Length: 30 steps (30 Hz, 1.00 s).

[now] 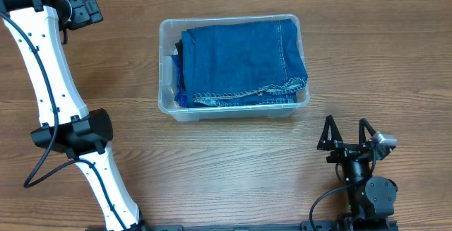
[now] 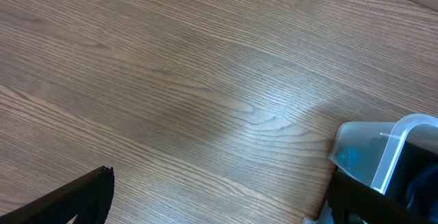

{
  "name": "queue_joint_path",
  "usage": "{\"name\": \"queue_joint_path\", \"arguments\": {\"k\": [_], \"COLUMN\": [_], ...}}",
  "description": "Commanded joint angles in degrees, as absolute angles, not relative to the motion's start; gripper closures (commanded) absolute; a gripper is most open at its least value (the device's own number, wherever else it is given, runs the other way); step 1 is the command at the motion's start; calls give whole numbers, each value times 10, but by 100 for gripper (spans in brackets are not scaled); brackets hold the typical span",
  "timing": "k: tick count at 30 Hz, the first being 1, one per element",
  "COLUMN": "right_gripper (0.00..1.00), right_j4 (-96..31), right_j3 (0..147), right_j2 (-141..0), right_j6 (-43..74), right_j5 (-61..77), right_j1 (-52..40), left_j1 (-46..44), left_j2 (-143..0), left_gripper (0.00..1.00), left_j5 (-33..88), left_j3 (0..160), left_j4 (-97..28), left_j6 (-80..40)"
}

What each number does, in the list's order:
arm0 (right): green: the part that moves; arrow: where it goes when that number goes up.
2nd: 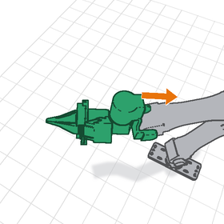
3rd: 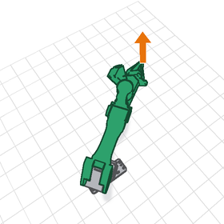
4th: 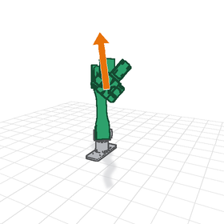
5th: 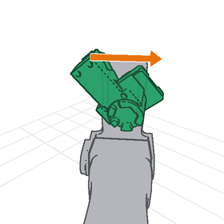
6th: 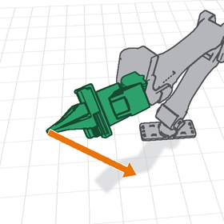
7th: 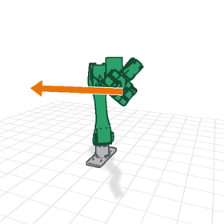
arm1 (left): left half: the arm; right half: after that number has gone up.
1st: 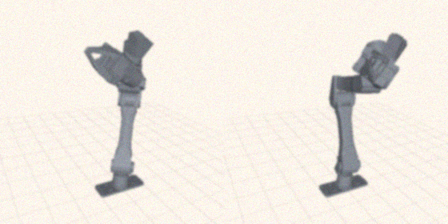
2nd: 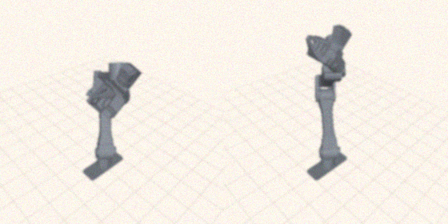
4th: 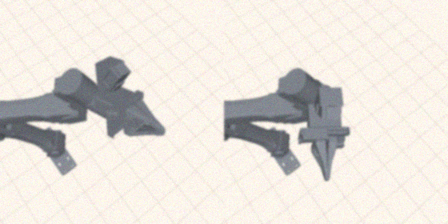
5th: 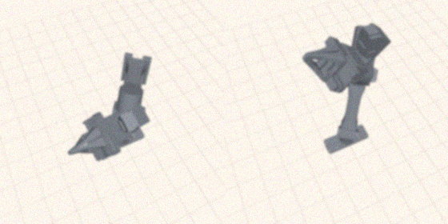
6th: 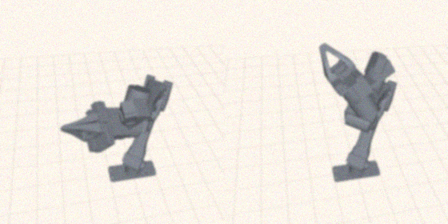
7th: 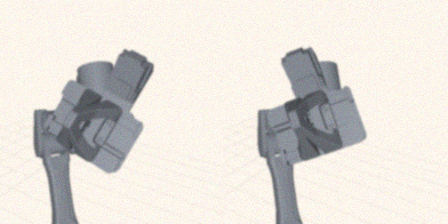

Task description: Pack container

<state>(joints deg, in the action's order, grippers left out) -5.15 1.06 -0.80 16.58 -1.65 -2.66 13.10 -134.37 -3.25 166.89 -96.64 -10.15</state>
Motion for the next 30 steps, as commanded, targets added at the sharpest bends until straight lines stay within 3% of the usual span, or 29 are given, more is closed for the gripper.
{"name": "queue_joint_path", "arguments": {"k": [1,24,30], "right_gripper": [0,0,0], "right_j4": [-48,-48,-48], "right_j3": [4,4,4], "right_j2": [-2,-2,-2], "right_j6": [146,150,150], "right_j5": [-10,-8,-8], "right_j1": [-29,-29,-29], "left_j1": [127,127,89], "left_j2": [-1334,-1322,-1209], "left_gripper": [0,0,0], "left_j5": [-30,-3,74], "left_j3": [1678,1678,1624], "left_j4": [-966,-964,-823], "left_j6": [-103,-108,-102]}}
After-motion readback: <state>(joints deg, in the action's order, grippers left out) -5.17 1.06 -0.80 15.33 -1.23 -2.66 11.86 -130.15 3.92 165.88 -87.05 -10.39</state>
